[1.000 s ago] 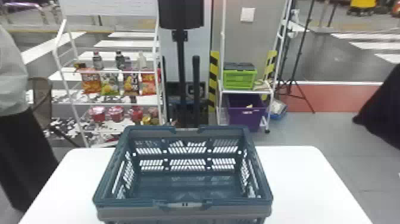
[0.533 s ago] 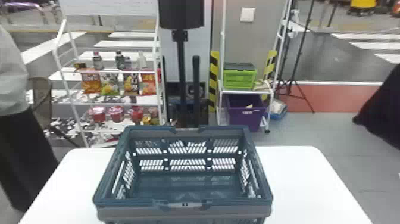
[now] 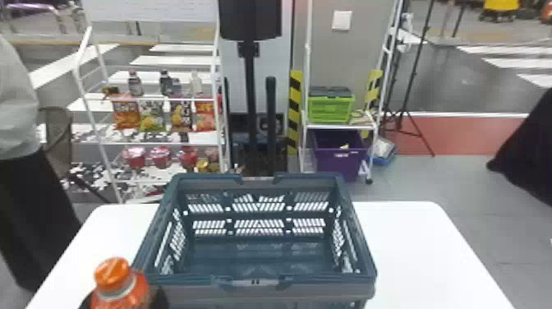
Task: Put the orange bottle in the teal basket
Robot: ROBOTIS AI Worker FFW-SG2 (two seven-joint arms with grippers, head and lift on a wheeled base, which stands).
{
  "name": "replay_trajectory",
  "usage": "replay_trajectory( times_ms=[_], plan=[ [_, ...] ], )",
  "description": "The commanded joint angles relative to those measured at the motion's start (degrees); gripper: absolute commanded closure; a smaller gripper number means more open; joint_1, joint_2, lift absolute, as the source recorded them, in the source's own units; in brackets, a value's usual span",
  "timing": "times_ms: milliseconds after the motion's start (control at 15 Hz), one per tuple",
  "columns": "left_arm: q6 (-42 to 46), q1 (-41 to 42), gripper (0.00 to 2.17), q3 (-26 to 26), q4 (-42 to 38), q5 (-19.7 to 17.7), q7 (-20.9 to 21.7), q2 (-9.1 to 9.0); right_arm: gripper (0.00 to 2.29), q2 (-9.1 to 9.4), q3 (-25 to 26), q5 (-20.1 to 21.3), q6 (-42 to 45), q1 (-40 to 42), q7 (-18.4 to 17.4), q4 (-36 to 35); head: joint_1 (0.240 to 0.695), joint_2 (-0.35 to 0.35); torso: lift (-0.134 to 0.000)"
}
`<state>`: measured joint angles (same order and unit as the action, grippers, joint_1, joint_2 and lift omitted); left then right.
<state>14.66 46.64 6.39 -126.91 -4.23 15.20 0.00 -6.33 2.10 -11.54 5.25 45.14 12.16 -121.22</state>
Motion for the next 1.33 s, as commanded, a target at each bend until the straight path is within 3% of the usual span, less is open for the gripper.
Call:
replay_trajectory(
  times_ms=[0,133,400,533,733,867,1067,1200,1267],
  plan=[
    [-14.98,-5.07,0.59,1.25,-4.75,1.24,0.09,-0.15,0.12,0.09,-0.16,0.46,-0.82,-0.93,-0.82,1.07,0.499,0.0,0.0],
    [-24.82,-9.9,0.59,1.78,-6.78,2.47,0.62,0.18,0.12,0.44,-0.25,0.64,-0.64,-1.28,-0.91,1.68,0.499,0.0,0.0],
    [-43.45,-22.47,0.59,-0.68,-9.41,4.49,0.62,4.83,0.12,1.32,-0.16,0.82,-0.64,-2.07,-1.17,2.91,0.499,0.0,0.0],
    [-52.77,-30.38,0.59,-4.2,-6.51,4.93,1.41,8.61,0.12,1.76,-0.51,1.61,-0.82,-2.51,-1.53,3.35,0.499,0.0,0.0],
    [-55.76,-42.33,0.59,-12.72,4.65,6.07,2.9,12.92,0.12,2.2,-1.13,3.19,-1.52,-2.77,-2.76,3.53,0.499,0.0,0.0],
    [-55.41,-50.68,0.59,-17.38,14.76,4.67,4.92,14.94,0.12,2.2,-1.3,3.63,-1.87,-2.77,-3.11,3.79,0.499,0.0,0.0],
    [-54.7,-64.39,0.59,-24.32,30.93,1.5,11.95,17.93,0.12,2.55,-1.22,4.33,-2.23,-3.12,-3.9,5.11,0.499,0.0,0.0],
    [-54.53,-72.48,0.59,-31.27,40.25,2.82,16.61,18.46,0.12,2.9,-1.13,4.6,-2.05,-3.65,-4.07,6.61,0.499,0.0,0.0],
    [-54.7,-75.82,0.59,-32.94,44.82,2.82,19.86,17.58,0.12,3.08,-1.22,4.6,-1.87,-3.92,-4.07,7.13,0.499,0.0,0.0]
  ],
)
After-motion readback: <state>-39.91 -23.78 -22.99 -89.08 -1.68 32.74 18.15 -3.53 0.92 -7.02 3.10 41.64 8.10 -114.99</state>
